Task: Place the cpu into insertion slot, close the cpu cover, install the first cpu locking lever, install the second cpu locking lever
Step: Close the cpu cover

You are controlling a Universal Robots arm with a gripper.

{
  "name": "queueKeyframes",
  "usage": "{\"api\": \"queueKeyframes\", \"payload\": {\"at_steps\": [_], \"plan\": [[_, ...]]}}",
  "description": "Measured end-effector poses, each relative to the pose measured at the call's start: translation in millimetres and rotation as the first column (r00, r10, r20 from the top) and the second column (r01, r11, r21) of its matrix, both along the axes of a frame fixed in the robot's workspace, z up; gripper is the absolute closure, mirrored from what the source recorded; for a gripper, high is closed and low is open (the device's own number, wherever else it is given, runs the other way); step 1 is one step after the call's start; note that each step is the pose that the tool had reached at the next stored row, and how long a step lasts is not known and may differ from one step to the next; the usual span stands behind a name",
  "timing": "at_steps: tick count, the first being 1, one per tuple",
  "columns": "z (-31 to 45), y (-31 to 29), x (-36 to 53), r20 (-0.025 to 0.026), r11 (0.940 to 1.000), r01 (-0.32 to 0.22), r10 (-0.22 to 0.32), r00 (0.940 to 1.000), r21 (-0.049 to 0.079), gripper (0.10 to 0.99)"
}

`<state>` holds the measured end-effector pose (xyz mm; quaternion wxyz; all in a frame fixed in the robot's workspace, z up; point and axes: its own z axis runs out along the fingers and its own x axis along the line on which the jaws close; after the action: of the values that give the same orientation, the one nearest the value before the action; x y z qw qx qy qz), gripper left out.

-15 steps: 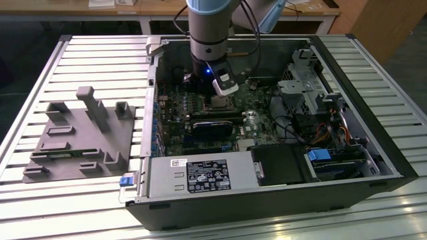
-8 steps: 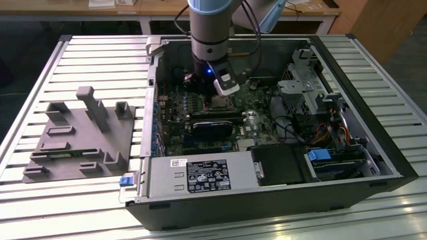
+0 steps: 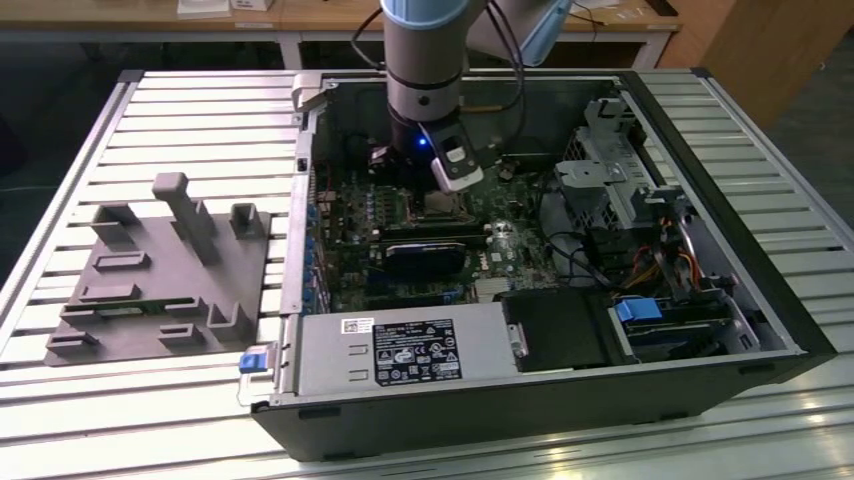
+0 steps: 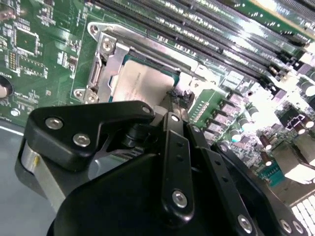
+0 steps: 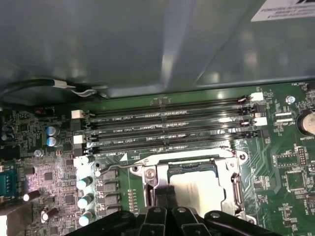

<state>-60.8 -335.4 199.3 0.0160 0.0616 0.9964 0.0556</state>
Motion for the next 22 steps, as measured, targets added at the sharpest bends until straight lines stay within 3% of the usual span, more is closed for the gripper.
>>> {"api": "queueKeyframes", "payload": {"at_steps": [12, 15, 19, 22], "plan": [[12.6, -0.2, 0.9, -0.0020, 1.0000, 0.000, 0.000, 1.0000, -0.001, 0.984], [12.7, -0.3, 8.2, -0.0097, 1.0000, 0.000, 0.000, 1.0000, -0.002, 0.984], [12.7, -0.3, 21.8, -0.0237, 1.0000, 0.000, 0.000, 0.9997, -0.002, 0.984], [13.5, -0.4, 24.5, -0.0272, 1.0000, 0.000, 0.000, 0.9996, -0.002, 0.984]]}}
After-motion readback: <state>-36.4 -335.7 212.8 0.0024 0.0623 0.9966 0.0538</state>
